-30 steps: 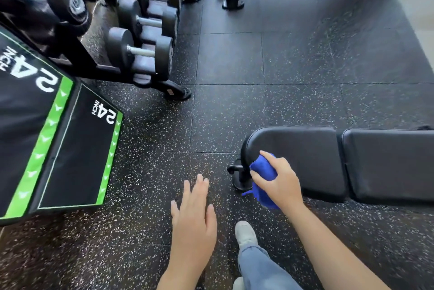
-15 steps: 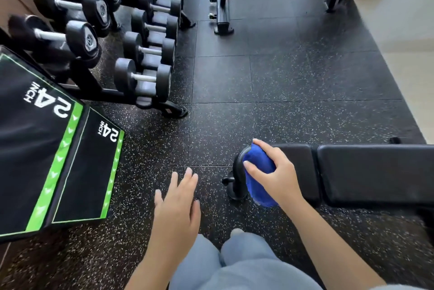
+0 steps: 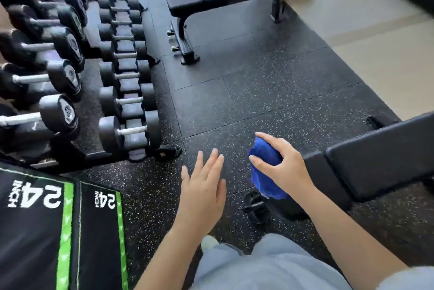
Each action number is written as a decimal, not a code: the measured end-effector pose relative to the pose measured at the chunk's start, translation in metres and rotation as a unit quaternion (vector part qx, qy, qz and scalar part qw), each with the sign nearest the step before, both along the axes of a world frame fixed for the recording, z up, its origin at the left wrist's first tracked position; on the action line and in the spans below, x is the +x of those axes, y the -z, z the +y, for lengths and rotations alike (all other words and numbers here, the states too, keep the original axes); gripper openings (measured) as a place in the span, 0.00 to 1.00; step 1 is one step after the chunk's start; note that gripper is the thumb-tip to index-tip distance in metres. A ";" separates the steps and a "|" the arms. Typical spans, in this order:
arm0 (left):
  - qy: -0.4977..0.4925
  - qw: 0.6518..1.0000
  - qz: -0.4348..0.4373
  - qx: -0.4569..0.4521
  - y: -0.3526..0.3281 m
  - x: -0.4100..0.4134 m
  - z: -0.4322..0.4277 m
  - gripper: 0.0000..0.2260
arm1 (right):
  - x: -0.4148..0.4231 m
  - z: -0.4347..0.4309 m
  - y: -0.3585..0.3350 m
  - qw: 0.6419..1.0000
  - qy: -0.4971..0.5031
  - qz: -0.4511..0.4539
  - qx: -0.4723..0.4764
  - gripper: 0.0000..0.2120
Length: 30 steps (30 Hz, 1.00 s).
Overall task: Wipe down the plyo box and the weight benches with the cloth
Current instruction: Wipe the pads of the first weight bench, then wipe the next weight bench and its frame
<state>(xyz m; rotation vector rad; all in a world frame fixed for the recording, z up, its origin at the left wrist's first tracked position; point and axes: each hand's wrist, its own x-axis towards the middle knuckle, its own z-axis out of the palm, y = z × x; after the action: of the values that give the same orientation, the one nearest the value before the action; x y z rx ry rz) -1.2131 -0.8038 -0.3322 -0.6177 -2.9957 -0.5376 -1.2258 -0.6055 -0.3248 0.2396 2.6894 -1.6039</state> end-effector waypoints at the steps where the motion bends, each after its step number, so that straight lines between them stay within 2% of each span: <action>1: 0.015 1.000 0.002 0.001 -0.003 -0.013 -0.004 0.21 | -0.005 -0.006 -0.003 1.000 0.013 0.004 0.002 0.23; 9: 0.127 0.991 -0.004 0.045 -0.010 -0.112 0.014 0.21 | -0.045 -0.005 -0.010 0.993 0.117 0.007 0.001 0.23; 19: 0.299 0.954 -0.005 0.020 -0.009 -0.251 0.089 0.22 | -0.139 0.038 -0.003 0.972 0.230 0.036 0.013 0.24; 24: 0.375 0.926 -0.036 0.016 -0.012 -0.297 0.123 0.23 | -0.161 0.054 -0.002 0.944 0.326 0.047 0.002 0.24; 30: 0.495 0.868 -0.020 -0.008 -0.003 -0.354 0.153 0.22 | -0.188 0.050 0.004 0.900 0.434 0.031 0.013 0.24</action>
<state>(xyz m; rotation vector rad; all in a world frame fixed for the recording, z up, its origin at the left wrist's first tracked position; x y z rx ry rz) -1.5668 -0.6508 -0.3292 -2.1605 -2.4728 -0.5182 -1.4135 -0.5555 -0.3285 1.5977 2.7997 -1.6987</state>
